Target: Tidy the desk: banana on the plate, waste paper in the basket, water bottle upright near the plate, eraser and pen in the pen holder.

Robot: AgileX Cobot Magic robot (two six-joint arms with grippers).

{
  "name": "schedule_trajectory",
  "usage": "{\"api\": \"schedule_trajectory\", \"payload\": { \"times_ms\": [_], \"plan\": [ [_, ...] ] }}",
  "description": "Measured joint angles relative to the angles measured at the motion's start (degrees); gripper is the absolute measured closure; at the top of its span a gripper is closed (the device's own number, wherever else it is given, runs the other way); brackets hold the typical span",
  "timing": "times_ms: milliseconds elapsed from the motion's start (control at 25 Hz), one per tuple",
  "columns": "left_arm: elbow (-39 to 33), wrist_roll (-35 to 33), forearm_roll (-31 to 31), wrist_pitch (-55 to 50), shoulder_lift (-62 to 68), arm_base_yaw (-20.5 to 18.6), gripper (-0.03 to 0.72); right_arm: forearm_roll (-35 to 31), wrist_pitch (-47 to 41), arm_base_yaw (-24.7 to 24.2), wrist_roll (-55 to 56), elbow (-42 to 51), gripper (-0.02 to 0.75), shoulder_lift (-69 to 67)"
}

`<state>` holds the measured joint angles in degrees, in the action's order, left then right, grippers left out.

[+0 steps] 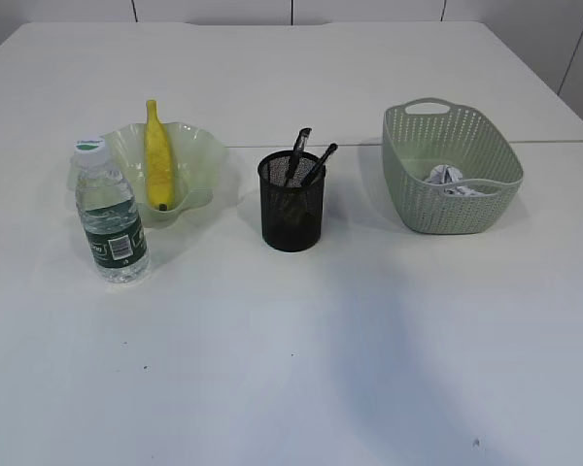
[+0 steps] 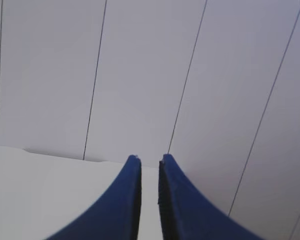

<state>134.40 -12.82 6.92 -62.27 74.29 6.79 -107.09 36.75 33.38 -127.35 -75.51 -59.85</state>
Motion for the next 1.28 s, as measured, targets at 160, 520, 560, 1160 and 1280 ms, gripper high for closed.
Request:
{"api": "schedule_trajectory", "payload": {
  "times_ms": [160,520,560,1160,1280],
  "plan": [
    [-1.46,1.73,3.18,-0.59,-4.35,0.00,0.711,-0.13,3.25,0.00,-2.50,0.00,0.659,3.18],
    [-10.38,3.44,7.82,-1.62,-14.70,0.00,0.713,-0.49,12.64,0.00,-9.31,-0.16,0.664,8.99],
    [-11.97,3.44,8.21,-1.74,-15.97,0.00,0.713,-0.56,13.82,0.00,-9.92,-0.27,0.664,9.57],
    [-36.63,5.90,9.10,-2.31,-36.67,0.00,0.713,-0.56,23.25,0.00,-12.59,-0.38,0.664,13.50],
    [-40.69,6.03,9.12,-4.06,-41.18,0.00,0.713,-0.56,24.12,0.00,-12.83,-0.38,0.664,13.50]
  ]
}}
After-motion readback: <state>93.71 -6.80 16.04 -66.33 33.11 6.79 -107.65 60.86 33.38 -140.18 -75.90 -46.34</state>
